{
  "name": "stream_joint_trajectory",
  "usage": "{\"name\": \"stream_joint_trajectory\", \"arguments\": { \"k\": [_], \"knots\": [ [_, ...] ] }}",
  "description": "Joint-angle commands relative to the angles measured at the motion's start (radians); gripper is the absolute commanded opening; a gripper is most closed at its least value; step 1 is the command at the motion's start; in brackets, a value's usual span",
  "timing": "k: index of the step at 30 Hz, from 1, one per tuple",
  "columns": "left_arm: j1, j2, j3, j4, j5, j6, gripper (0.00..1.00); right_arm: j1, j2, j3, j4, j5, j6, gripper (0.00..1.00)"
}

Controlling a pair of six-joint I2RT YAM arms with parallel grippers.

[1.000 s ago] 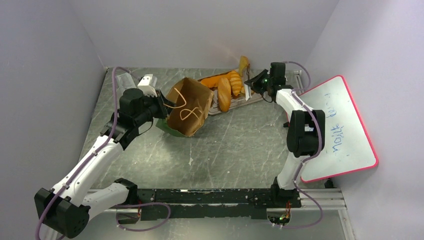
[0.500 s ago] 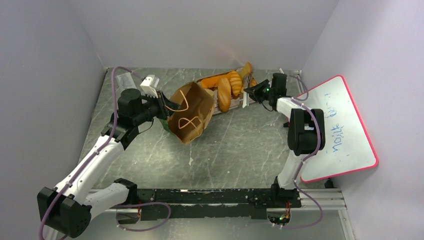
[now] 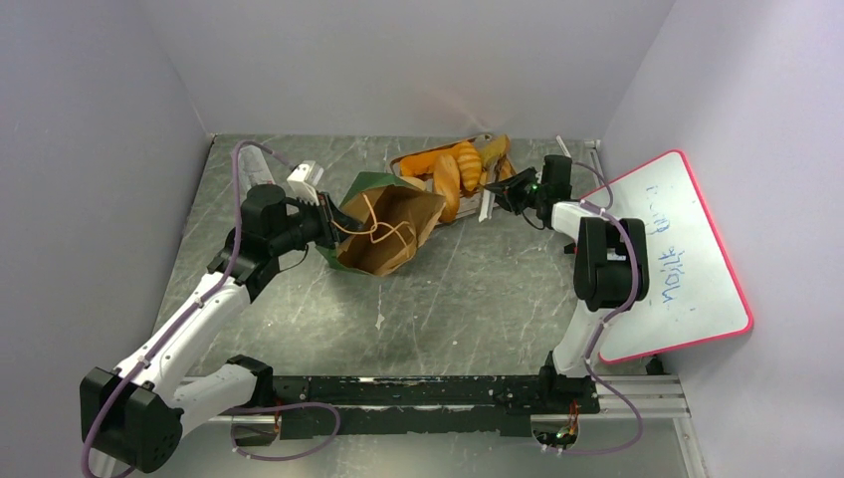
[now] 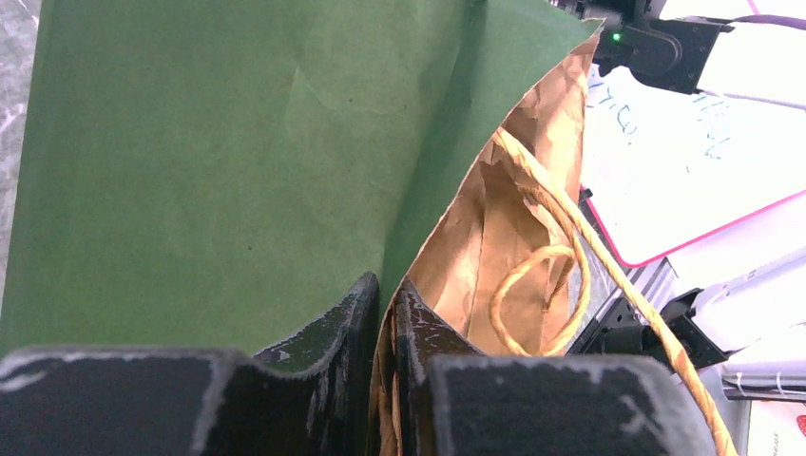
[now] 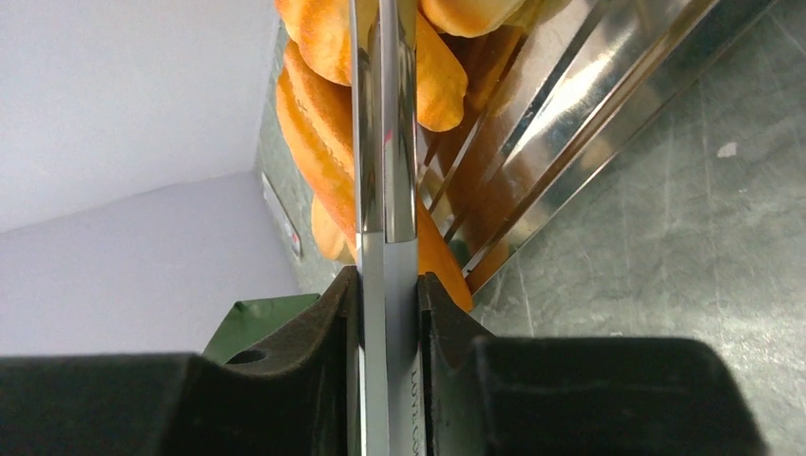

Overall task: Take the fake bread out of the paper bag
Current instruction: Place the fake bread in the container.

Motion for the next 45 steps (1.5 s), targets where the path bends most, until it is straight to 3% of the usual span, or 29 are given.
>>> {"name": "stream_joint_trajectory", "arguments": {
  "k": [1, 9, 45],
  "knots": [
    [0.009, -0.015, -0.014, 0.033, 0.021, 0.007, 0.07, -0.011, -0.051, 0.004, -0.050, -0.024, -0.016, 0.22],
    [0.009, -0.004, -0.017, 0.046, 0.028, 0.002, 0.07, -0.025, -0.079, -0.006, -0.087, -0.026, -0.034, 0.31],
    [0.010, 0.006, -0.004, 0.072, 0.019, -0.019, 0.07, -0.030, -0.245, -0.031, -0.222, -0.044, -0.089, 0.33]
  ]
}}
